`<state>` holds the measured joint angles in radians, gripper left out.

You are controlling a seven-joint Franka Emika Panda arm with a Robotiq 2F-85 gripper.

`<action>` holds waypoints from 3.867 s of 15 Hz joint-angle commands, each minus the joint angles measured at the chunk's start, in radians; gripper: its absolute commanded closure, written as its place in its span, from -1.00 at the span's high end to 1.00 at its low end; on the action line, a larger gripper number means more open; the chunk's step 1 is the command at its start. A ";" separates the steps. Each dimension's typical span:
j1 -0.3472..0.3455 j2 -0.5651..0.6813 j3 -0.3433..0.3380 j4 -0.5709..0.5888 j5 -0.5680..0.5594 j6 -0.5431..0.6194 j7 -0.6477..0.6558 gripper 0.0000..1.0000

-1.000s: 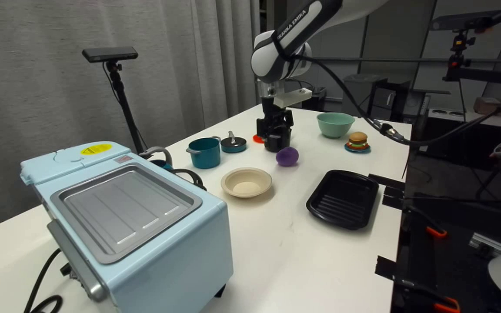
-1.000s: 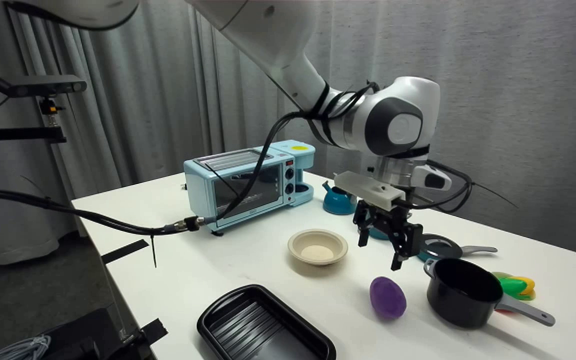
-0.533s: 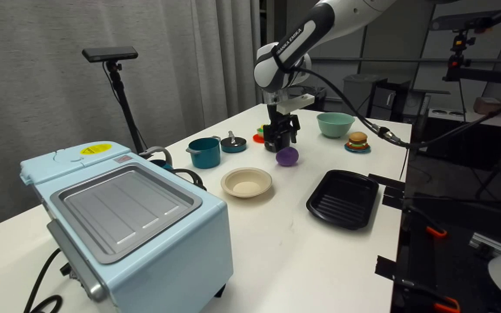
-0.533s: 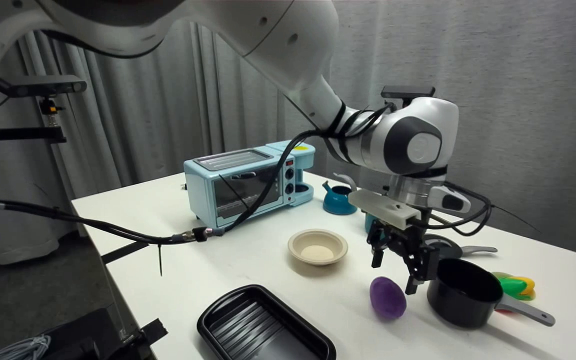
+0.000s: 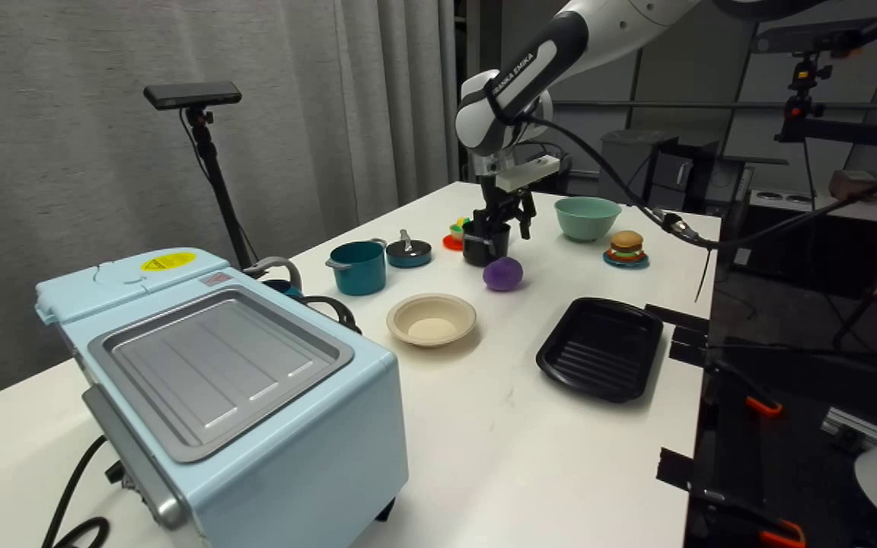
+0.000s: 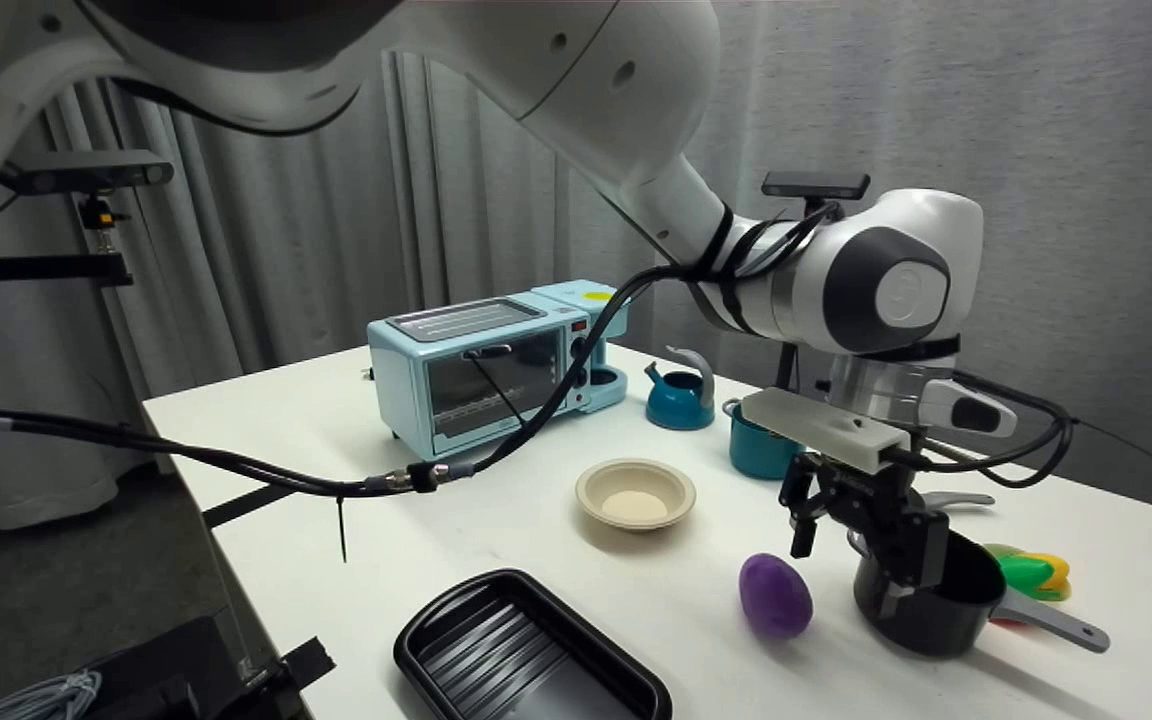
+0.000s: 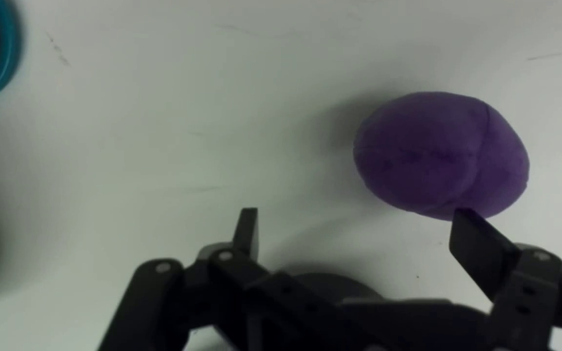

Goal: Put the purple plush toy inside the white plate

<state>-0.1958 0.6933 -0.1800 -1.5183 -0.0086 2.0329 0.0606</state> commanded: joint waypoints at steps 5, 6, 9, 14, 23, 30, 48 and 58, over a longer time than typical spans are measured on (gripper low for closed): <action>0.002 0.052 0.051 0.078 0.009 -0.041 -0.032 1.00; 0.006 0.026 0.042 0.026 0.000 -0.004 -0.015 1.00; 0.009 0.034 0.050 0.037 0.001 -0.010 -0.016 1.00; 0.015 0.042 0.048 0.043 -0.010 -0.006 -0.018 1.00; 0.078 0.067 0.041 0.012 -0.054 0.006 0.013 1.00; 0.069 0.061 0.007 -0.042 -0.093 0.006 0.024 0.17; 0.224 -0.419 0.123 -0.382 -0.221 0.391 0.034 -0.87; 0.221 -0.220 0.203 -0.224 -0.025 0.321 -0.061 -0.87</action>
<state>0.0322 0.3923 0.0209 -1.8260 -0.0515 2.4024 0.0177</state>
